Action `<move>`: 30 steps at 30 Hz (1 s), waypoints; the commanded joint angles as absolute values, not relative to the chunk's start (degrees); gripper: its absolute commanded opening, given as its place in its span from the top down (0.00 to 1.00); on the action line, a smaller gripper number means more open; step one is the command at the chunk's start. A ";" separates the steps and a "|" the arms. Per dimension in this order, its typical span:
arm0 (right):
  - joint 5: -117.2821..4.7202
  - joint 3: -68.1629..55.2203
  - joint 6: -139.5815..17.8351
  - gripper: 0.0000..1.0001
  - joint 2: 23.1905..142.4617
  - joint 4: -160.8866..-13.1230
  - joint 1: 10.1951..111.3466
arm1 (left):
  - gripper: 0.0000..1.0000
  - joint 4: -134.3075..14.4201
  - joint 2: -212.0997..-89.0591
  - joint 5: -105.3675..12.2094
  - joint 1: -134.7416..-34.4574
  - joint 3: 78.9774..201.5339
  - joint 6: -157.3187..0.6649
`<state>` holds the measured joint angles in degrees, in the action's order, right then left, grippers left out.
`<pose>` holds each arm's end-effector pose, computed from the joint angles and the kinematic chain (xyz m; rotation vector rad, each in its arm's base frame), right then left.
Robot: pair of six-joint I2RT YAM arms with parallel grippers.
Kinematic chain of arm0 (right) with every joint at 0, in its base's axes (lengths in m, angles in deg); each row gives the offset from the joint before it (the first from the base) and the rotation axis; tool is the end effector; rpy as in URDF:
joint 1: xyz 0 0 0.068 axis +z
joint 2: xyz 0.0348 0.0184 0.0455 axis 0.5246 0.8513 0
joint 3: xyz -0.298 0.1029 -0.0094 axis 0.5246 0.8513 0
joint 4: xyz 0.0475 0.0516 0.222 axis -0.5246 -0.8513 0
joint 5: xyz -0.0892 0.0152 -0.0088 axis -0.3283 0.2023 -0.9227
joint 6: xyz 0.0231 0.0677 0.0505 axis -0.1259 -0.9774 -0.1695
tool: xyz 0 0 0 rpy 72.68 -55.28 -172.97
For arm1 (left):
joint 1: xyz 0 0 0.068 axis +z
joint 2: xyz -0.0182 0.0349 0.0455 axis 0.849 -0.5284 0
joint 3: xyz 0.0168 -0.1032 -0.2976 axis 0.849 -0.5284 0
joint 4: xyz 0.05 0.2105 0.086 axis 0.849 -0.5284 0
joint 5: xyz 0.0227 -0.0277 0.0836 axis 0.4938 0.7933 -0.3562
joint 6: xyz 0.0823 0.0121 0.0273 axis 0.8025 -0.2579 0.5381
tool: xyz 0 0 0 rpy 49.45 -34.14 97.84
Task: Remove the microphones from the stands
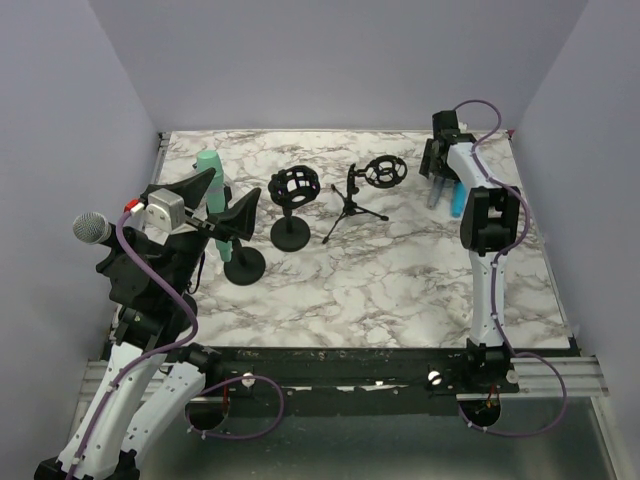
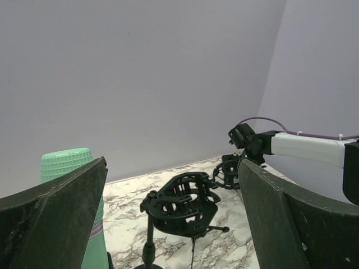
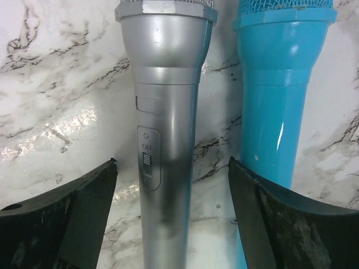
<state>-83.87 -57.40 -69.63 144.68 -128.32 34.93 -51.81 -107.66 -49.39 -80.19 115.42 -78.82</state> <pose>0.5658 0.0062 0.1712 0.3953 2.4959 -0.3203 0.0796 -0.0404 0.4559 0.1863 1.1388 -0.5838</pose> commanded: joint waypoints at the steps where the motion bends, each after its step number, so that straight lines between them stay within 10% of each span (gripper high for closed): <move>1: -80.26 -58.58 -70.97 0.17 142.15 -131.82 34.70 | 0.01 -51.59 -108.08 -48.03 -79.79 116.40 -79.45; 15: -75.62 -41.05 -75.43 0.04 113.30 -128.57 38.38 | 0.01 -51.68 -107.49 -47.73 -79.79 116.49 -79.56; 30: -31.53 -32.26 -86.13 0.00 100.12 -104.23 49.79 | 0.01 -51.50 -107.96 -45.88 -79.79 116.73 -79.93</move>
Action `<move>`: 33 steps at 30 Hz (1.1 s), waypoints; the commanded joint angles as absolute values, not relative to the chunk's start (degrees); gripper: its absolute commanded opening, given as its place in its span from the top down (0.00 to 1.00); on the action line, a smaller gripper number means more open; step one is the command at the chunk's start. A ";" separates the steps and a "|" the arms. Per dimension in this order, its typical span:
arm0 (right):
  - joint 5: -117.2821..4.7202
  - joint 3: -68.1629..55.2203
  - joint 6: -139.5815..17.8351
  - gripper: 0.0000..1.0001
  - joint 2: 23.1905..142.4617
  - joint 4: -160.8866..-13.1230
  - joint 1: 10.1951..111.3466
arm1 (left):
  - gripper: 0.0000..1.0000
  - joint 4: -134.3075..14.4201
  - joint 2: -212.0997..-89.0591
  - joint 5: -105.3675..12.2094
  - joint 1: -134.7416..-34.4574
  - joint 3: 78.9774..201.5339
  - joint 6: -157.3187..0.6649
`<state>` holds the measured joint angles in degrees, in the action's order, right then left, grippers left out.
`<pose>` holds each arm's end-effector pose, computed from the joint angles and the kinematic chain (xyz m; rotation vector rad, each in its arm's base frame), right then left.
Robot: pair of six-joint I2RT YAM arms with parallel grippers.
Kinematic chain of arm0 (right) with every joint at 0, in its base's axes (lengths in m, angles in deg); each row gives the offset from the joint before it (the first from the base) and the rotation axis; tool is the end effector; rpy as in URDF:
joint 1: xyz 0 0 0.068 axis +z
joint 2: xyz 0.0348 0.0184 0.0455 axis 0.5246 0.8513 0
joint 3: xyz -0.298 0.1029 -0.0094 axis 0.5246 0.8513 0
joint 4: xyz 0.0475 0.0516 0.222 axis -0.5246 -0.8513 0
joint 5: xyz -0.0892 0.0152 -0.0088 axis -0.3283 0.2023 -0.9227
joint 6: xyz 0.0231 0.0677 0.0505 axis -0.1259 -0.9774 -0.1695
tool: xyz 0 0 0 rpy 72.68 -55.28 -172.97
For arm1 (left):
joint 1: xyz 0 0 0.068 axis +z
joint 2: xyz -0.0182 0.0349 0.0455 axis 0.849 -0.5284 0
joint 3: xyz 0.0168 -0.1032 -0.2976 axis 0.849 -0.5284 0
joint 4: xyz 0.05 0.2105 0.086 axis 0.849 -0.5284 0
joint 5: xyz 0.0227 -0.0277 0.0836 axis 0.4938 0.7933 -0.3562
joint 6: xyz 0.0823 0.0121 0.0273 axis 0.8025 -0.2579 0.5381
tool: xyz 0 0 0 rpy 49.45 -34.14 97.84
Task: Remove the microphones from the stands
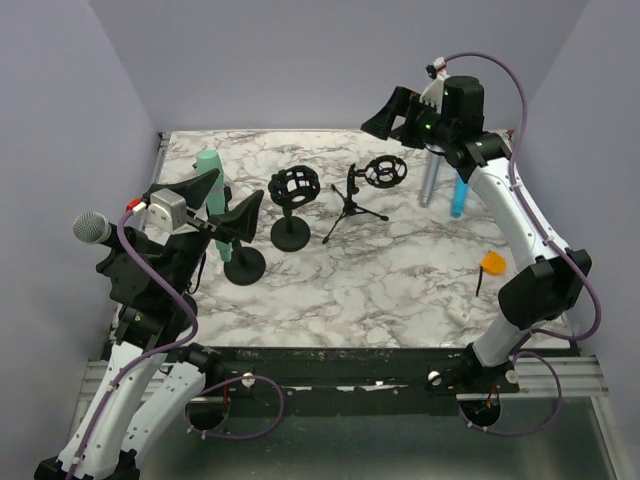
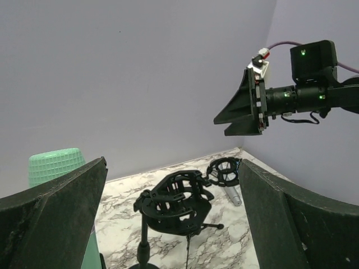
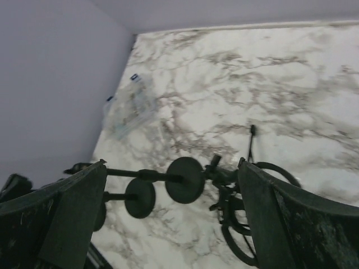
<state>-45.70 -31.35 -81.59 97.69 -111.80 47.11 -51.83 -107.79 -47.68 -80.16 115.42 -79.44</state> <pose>0.3777 0.1299 0.4440 -0.0098 2.0006 0.7994 0.0793 -0.0427 0.4556 0.2071 1.1412 -0.6094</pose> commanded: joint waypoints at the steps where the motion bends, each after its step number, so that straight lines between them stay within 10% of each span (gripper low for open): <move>1: -30.16 -33.14 -86.73 0.00 101.04 -103.55 51.02 | 0.01 -51.49 -108.09 -45.71 -79.79 116.69 -79.91; 33: -15.17 -53.18 -90.34 0.17 128.73 -104.27 63.32 | 0.01 -51.85 -108.10 -45.79 -79.68 116.98 -79.49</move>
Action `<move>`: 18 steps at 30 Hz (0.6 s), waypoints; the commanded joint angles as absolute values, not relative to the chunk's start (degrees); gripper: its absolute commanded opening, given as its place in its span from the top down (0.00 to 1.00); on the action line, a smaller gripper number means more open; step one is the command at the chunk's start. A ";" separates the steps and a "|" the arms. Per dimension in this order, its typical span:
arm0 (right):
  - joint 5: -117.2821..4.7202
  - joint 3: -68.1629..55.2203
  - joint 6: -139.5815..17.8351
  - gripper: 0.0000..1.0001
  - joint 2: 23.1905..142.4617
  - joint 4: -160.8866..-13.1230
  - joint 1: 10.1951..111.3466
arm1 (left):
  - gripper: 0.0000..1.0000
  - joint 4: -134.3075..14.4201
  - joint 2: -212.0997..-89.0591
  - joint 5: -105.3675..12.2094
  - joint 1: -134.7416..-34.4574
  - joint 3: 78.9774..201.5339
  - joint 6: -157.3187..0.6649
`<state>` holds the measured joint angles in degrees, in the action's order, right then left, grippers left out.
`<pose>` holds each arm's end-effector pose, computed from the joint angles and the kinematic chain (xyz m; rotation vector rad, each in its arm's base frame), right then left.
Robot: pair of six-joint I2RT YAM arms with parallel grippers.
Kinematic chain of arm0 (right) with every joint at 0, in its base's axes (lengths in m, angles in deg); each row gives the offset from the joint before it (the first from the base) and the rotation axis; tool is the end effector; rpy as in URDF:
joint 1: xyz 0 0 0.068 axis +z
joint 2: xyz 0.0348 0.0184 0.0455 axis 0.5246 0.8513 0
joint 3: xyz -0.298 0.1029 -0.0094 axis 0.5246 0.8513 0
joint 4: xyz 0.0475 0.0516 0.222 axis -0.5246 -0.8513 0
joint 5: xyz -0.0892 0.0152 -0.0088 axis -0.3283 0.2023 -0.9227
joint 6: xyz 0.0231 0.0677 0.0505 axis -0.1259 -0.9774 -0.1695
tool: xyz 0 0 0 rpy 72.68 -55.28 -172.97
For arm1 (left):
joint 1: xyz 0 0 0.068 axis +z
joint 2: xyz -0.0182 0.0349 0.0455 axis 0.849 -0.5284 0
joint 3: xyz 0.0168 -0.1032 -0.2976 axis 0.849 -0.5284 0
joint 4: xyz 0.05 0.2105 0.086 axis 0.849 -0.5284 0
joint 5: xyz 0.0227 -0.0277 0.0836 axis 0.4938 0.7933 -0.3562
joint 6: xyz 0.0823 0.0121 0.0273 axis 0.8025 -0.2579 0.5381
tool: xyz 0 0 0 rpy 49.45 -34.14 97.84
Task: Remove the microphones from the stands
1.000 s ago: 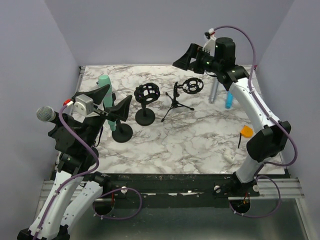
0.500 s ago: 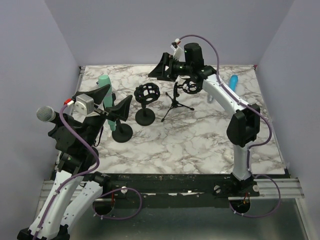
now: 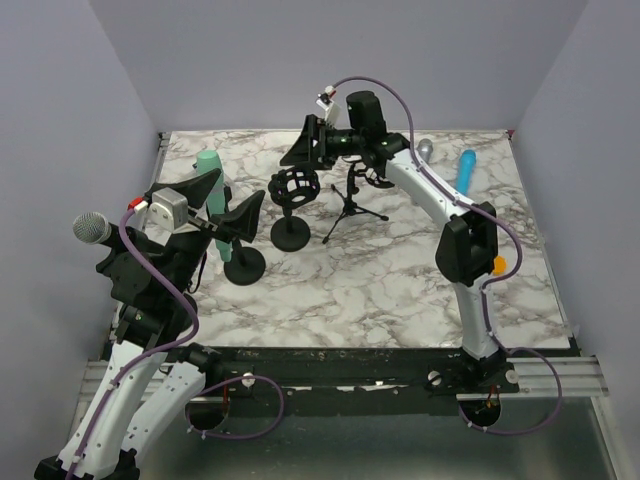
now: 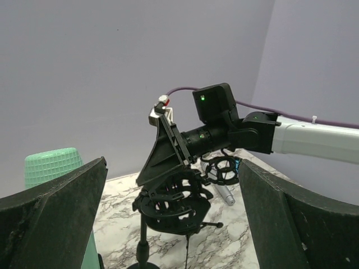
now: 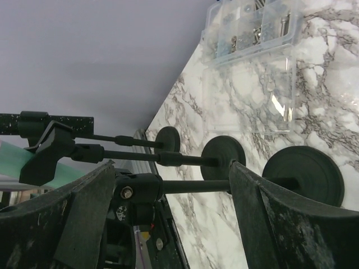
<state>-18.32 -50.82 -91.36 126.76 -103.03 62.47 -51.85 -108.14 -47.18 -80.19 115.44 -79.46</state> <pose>0.4304 0.3217 0.3592 -0.4747 2.1072 1.5134 0.0809 -0.0441 0.4552 0.2155 1.1469 -0.6147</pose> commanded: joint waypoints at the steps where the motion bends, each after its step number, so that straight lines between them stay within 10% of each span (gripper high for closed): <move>1: -14.91 -53.18 -90.43 0.17 129.05 -104.19 63.42 | 0.01 -51.85 -108.05 -45.77 -79.70 117.00 -79.49; 18: -16.11 -50.24 -87.51 0.20 131.86 -104.92 63.50 | 0.01 -51.76 -108.16 -45.41 -79.70 117.05 -79.84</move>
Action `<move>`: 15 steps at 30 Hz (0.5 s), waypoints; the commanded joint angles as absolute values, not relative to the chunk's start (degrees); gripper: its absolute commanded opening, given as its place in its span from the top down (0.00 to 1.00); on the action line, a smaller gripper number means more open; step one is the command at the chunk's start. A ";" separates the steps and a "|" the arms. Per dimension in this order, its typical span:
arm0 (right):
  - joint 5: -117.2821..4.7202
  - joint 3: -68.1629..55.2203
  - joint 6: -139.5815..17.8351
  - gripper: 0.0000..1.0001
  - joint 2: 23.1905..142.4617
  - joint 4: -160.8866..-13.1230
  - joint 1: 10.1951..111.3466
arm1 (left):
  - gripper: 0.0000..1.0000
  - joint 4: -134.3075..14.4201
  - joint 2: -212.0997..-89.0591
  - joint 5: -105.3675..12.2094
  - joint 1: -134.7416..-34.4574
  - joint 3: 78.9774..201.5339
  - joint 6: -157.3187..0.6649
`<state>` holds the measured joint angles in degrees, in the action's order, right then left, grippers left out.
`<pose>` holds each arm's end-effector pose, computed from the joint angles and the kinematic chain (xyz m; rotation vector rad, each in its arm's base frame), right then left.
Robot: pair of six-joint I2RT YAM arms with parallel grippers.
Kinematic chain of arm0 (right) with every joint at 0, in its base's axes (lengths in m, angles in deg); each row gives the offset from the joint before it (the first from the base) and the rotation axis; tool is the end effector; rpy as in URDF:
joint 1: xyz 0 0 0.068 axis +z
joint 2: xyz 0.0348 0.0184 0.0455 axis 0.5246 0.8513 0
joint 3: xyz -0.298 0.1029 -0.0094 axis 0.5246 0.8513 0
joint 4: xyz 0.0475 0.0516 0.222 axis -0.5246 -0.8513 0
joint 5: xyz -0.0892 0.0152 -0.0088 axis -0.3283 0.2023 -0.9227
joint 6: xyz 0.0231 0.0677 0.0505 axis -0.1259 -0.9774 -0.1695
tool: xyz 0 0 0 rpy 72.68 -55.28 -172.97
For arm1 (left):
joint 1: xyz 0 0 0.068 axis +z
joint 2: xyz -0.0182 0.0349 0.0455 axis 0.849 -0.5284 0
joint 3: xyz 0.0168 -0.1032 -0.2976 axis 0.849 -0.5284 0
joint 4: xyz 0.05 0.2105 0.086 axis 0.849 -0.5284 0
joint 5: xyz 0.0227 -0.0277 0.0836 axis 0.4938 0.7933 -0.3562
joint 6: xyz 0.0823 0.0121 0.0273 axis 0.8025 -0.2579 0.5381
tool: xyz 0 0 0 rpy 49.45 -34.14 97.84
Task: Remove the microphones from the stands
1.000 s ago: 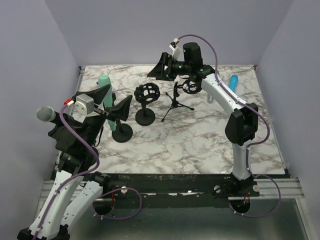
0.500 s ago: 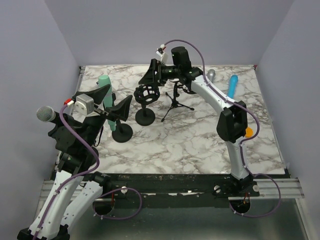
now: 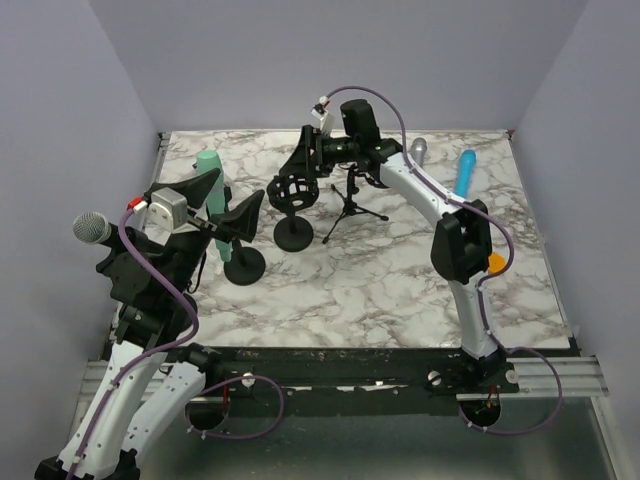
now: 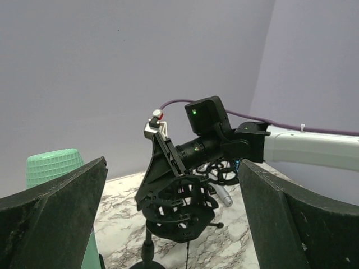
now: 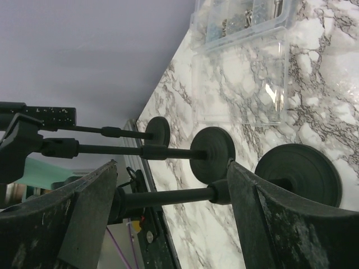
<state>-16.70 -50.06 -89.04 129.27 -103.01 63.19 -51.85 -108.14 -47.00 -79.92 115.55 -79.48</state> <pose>0.4328 0.3328 0.3327 -0.5298 2.1450 1.5231 0.0806 -0.0438 0.4558 0.2153 1.1450 -0.6127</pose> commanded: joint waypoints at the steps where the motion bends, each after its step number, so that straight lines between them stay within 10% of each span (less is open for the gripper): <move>1: -16.36 -50.85 -87.18 0.20 132.29 -105.44 63.55 | 0.01 -51.76 -108.18 -45.40 -79.69 117.04 -79.85; 15: -24.09 -63.47 -86.78 0.07 130.96 -115.10 60.57 | 0.01 -51.93 -108.25 -45.48 -79.67 117.08 -79.82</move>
<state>-21.92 -61.12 -86.37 133.05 -111.60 62.67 -51.85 -108.14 -46.63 -79.92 115.55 -79.50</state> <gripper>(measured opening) 0.910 0.983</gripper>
